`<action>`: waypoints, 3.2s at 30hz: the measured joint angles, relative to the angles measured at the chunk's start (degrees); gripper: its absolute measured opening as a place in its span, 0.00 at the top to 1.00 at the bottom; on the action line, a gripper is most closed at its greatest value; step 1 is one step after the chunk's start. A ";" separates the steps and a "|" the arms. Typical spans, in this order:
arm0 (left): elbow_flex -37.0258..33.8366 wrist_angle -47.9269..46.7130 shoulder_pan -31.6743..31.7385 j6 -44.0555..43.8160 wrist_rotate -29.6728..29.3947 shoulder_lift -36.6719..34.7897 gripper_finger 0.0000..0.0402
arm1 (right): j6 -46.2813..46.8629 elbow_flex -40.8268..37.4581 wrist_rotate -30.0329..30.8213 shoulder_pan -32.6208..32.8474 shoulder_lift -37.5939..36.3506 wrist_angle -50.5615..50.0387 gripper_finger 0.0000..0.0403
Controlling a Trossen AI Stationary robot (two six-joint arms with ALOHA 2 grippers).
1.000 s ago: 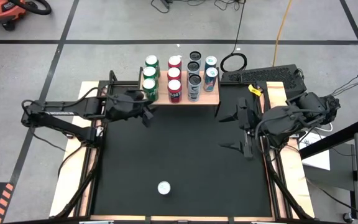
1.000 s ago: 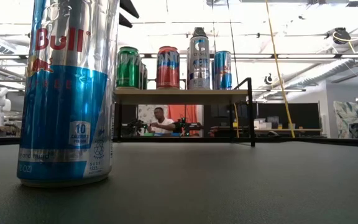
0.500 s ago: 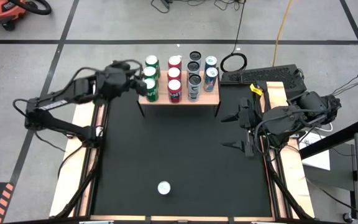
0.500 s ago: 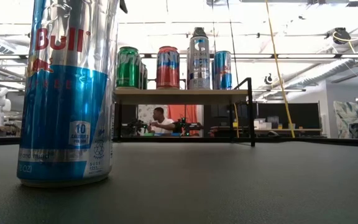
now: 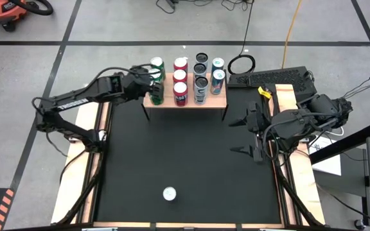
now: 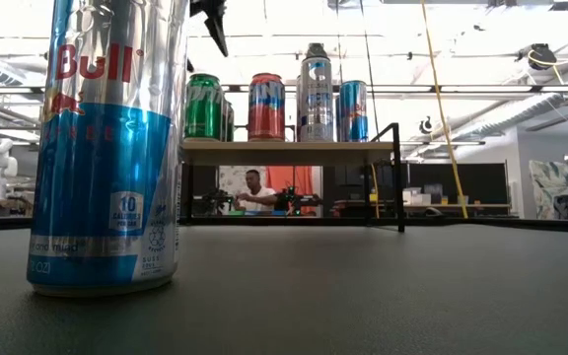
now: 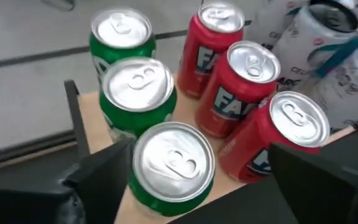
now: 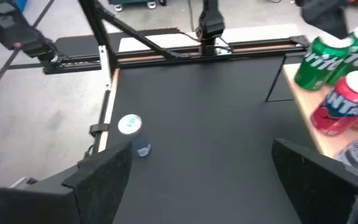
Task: Place canned beverage on shelf
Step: Put the green soda can on the shelf aligned with the other green soda can
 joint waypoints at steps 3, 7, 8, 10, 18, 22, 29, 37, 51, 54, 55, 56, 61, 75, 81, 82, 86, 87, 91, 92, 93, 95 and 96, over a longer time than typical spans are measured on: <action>0.00 0.08 -0.04 -1.20 0.01 2.01 0.02 | -0.07 0.01 -0.87 0.00 0.00 -0.01 0.10; 0.00 0.13 -0.04 -1.16 -0.24 3.88 0.01 | -0.13 0.02 -0.91 0.00 0.00 -0.02 0.10; 0.00 0.12 -0.12 -1.18 -0.46 4.11 0.01 | -0.15 0.02 -0.91 0.00 0.00 0.00 0.10; 0.00 -0.01 -0.49 -1.20 -1.56 4.43 0.01 | -0.11 0.00 -0.92 0.00 -0.13 -0.02 0.10; 0.00 -2.41 -2.35 -1.00 -3.71 4.36 0.01 | 0.00 0.01 -0.92 0.00 -0.37 -0.01 0.10; 1.12 -2.26 -3.53 2.76 -3.74 4.33 0.01 | -0.17 0.00 -0.87 0.00 -0.39 -0.02 0.10; 7.68 -10.14 -4.52 -0.92 -5.41 4.23 0.01 | -0.12 0.00 -0.83 0.00 -0.39 -0.02 0.10; 8.59 -22.99 -4.50 -14.70 1.86 4.24 0.06 | -0.02 0.02 -0.78 0.00 -0.39 0.00 0.10; 7.60 -24.48 -10.83 2.99 -1.60 3.90 0.40 | 0.02 0.00 -0.73 0.00 -0.39 -0.02 0.10; 7.11 -27.36 -13.13 -0.88 -3.10 2.49 0.47 | 0.02 0.00 -0.72 0.00 -0.39 -0.02 0.10; 5.99 -27.71 -14.34 -2.38 -3.88 1.90 0.49 | 0.03 0.00 -0.72 0.00 -0.39 -0.01 0.10; 4.30 -27.35 -15.50 -3.95 -4.84 1.00 0.51 | 0.02 0.00 -0.72 0.00 -0.39 0.01 0.10; -6.75 -15.44 -18.07 -5.67 -8.95 -4.41 0.58 | 0.00 0.01 -0.70 0.00 -0.39 0.00 0.10; -18.07 -0.33 -15.50 7.23 -12.27 -6.46 0.74 | -1.49 0.00 -0.81 0.00 -0.39 0.02 0.10; -18.16 2.03 -13.82 12.79 -12.18 -6.43 0.79 | -1.49 0.00 -0.83 0.00 -0.39 0.02 0.10; -18.16 2.67 -13.41 13.86 -11.98 -6.42 0.80 | -1.49 0.01 -0.83 0.00 -0.39 0.02 0.10; -18.16 3.63 -11.21 16.14 -10.87 -6.42 0.80 | -1.68 0.00 -0.83 0.00 -0.39 0.02 0.10; -18.16 3.60 -10.61 16.63 -10.57 -6.42 0.80 | -1.69 0.00 -0.83 0.00 -0.39 0.02 0.10; -18.16 3.61 -8.33 17.12 -9.45 -6.42 0.80 | -1.70 0.00 -0.85 0.00 -0.39 0.02 0.10; -18.16 3.60 -7.87 17.39 -8.97 -6.42 0.80 | -1.70 0.00 -0.85 0.00 -0.39 0.02 0.10; -18.16 3.60 -7.45 17.42 -8.77 -6.42 0.80 | -1.70 0.00 -0.85 0.00 -0.39 0.02 0.10; -18.16 3.58 -6.77 17.42 -8.62 -6.42 0.80 | -1.64 0.01 -0.85 0.00 -0.39 0.02 0.10; -18.16 3.50 -6.54 17.44 -8.60 -6.42 0.80 | -1.64 0.01 -0.85 0.00 -0.39 0.02 0.10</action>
